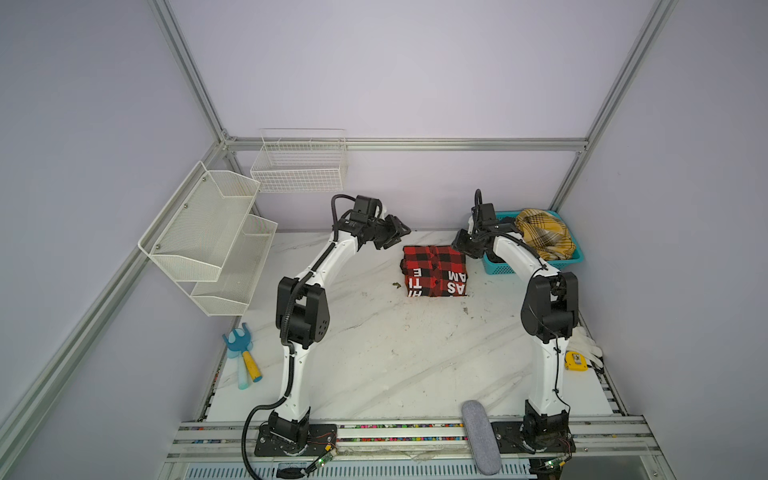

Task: Fold and stack the long sleeve shirts
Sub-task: 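Fold the lifted nearer edge with both grippers over onto the shirt's far half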

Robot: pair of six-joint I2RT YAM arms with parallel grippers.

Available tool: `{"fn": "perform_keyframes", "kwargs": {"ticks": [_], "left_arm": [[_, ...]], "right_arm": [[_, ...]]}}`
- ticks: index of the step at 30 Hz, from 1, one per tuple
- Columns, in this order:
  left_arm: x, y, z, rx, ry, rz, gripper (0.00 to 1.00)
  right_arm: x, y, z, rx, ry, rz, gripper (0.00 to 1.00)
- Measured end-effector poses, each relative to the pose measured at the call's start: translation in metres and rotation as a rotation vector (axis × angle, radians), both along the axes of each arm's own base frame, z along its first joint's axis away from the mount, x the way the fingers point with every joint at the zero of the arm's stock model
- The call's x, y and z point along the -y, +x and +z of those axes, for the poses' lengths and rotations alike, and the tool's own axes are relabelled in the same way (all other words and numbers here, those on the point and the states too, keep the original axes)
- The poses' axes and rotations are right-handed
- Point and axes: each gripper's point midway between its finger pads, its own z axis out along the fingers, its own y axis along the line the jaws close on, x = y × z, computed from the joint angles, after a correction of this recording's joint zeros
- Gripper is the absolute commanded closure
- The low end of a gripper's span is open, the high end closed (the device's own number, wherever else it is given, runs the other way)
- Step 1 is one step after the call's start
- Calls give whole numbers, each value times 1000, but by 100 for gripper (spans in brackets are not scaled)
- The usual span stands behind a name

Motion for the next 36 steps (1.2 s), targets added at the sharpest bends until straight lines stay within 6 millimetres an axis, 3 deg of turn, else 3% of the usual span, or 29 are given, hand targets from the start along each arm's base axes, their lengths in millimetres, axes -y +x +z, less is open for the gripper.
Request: {"fn": "perform_keyframes", "kwargs": {"ticks": [3,5,9,11,13,18,21,24,26,29,31,33,36], "left_arm": [[43,-10,-26,-25,-9,-86,60],[59,-16,-68,-99,14,-115,63],[54,-23,-146,-254,83,-106,67],[44,-28,-167,-306,109,-89,68],[34,-32,-174,-325,121,-77,69],[2,-63,-177,-366,168,-45,70],[-22,-103,-176,-388,202,-36,70],[-47,-154,-174,-419,238,-31,65],[-65,-189,-168,-425,260,-34,57],[-89,-218,-147,-404,260,-10,44],[-108,-218,-127,-361,238,33,39],[-128,-208,-109,-313,211,92,37],[-154,-188,-100,-281,175,167,34]], "right_arm": [[1,-6,-27,-51,-18,12,56],[-2,-6,-40,-69,-25,27,56],[-10,-8,-60,-97,-28,58,56],[-18,-12,-65,-104,-33,79,56],[-31,-18,-69,-109,-37,104,56],[-71,-40,-81,-113,-41,181,57],[-95,-66,-81,-126,-36,219,59],[-112,-111,-78,-161,-34,252,58],[-116,-146,-70,-187,-32,264,51],[-119,-185,-38,-170,2,279,31],[-116,-190,-10,-120,29,274,24],[-113,-184,11,-68,51,264,23],[-110,-163,11,-46,59,254,21]]}}
